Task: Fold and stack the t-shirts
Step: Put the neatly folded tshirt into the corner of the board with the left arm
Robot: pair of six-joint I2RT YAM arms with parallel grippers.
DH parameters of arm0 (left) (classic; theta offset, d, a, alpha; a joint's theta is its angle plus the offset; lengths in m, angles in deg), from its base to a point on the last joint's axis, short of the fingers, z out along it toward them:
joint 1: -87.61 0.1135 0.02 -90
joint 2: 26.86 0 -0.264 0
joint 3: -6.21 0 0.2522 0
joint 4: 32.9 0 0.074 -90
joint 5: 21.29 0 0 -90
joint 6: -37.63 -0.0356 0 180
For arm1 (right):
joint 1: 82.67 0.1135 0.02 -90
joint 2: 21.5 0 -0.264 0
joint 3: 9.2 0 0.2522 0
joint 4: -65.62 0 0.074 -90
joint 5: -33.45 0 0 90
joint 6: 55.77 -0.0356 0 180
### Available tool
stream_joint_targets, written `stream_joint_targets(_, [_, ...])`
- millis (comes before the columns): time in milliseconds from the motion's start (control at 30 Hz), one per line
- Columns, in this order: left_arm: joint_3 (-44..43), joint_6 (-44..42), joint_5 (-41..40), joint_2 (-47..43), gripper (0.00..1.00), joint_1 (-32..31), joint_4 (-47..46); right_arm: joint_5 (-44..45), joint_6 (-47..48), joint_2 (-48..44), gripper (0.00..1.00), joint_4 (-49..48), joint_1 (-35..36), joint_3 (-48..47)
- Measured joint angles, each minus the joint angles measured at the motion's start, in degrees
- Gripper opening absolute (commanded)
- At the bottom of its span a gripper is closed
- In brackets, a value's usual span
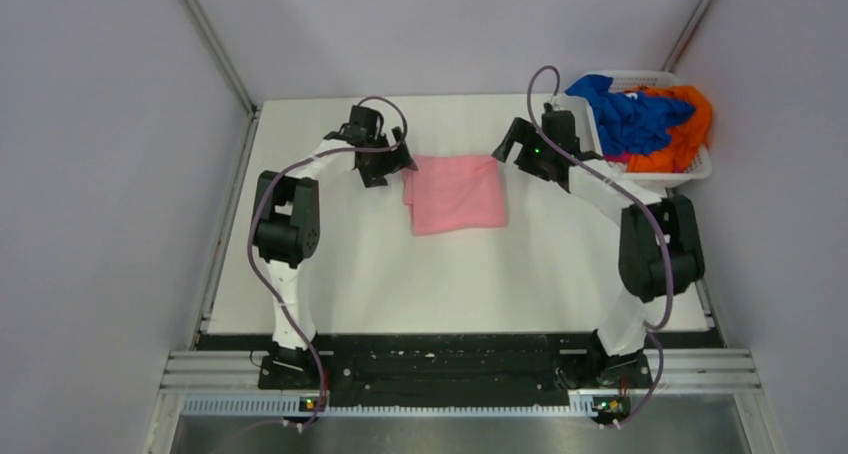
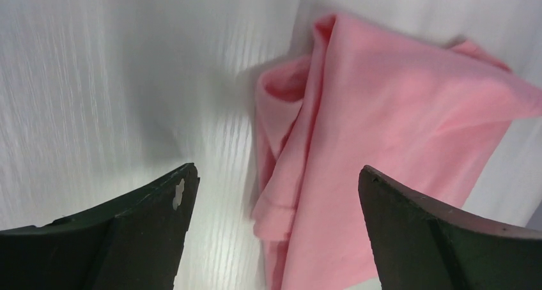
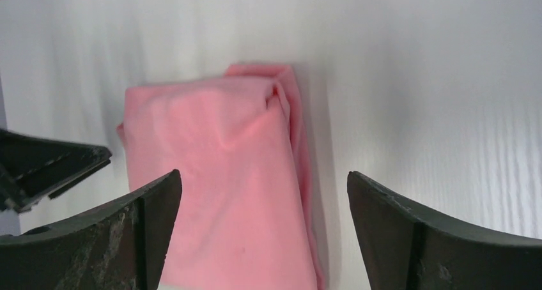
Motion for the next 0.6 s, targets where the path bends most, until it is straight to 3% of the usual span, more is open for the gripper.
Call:
stream_joint_targets(133, [6.9, -1.6, 1.7, -2.8, 0.99, -0.3, 0.0, 0.7, 0.7, -15.3, 0.99, 0.4, 0.0, 13.1])
stream_joint_targets(333, [8.5, -2.4, 1.5, -3.8, 0.90, -1.9, 0.2, 1.7, 1.2, -34.5, 0.99, 3.5, 0.0, 24.9])
stream_joint_targets(500, [8.6, -2.9, 0.5, -3.7, 0.73, -4.1, 1.1, 4.5, 2.1, -45.4, 0.99, 9.6, 0.0, 30.4])
stream_joint_targets(600, [8.3, -2.8, -0.9, -3.3, 0.51, -6.5, 2.0, 7.4, 2.7, -51.5, 0.99, 13.5, 0.0, 32.1])
